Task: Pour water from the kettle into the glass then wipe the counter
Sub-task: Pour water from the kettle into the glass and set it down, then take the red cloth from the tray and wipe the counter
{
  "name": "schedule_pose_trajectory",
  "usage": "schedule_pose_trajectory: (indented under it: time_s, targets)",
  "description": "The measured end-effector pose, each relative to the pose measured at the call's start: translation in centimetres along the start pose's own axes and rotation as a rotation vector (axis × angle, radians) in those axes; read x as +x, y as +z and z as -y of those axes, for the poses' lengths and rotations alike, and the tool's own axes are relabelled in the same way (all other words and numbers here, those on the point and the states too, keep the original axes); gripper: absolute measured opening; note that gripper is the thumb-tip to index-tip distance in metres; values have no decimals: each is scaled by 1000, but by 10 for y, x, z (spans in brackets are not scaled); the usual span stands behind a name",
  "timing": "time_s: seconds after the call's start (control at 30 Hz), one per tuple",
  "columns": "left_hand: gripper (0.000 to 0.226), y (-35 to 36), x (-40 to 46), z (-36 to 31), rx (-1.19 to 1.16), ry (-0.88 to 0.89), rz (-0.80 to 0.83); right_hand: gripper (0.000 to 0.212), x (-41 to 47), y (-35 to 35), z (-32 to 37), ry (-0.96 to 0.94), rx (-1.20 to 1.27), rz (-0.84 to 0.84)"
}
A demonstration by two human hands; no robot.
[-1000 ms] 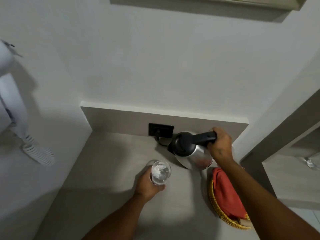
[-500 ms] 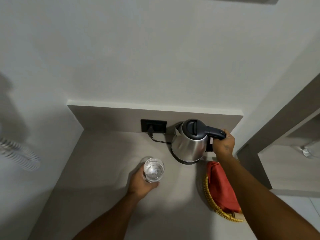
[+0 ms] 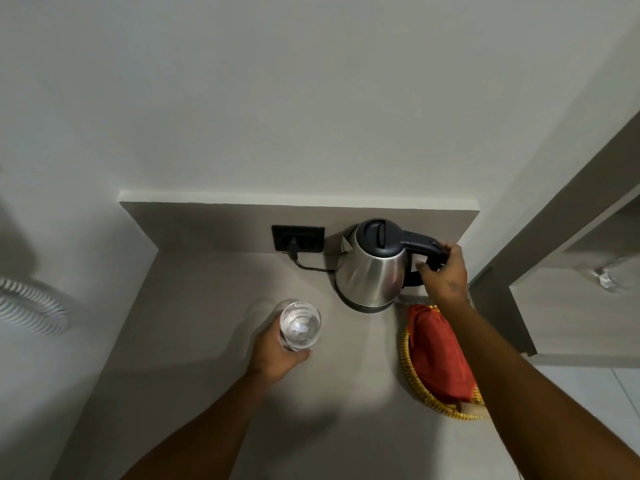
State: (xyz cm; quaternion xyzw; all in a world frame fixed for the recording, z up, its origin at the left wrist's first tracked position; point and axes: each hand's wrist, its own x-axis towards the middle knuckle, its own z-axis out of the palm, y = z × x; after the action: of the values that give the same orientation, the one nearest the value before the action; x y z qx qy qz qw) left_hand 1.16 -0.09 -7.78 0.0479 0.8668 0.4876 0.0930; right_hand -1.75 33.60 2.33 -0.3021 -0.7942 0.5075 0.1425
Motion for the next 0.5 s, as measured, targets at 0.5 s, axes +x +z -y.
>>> schedule_pose_trajectory:
  time_s: [0.5]
  targets:
    - [107,-21,6,28,839,286,113,84,-92,4,-106,249,-797,192]
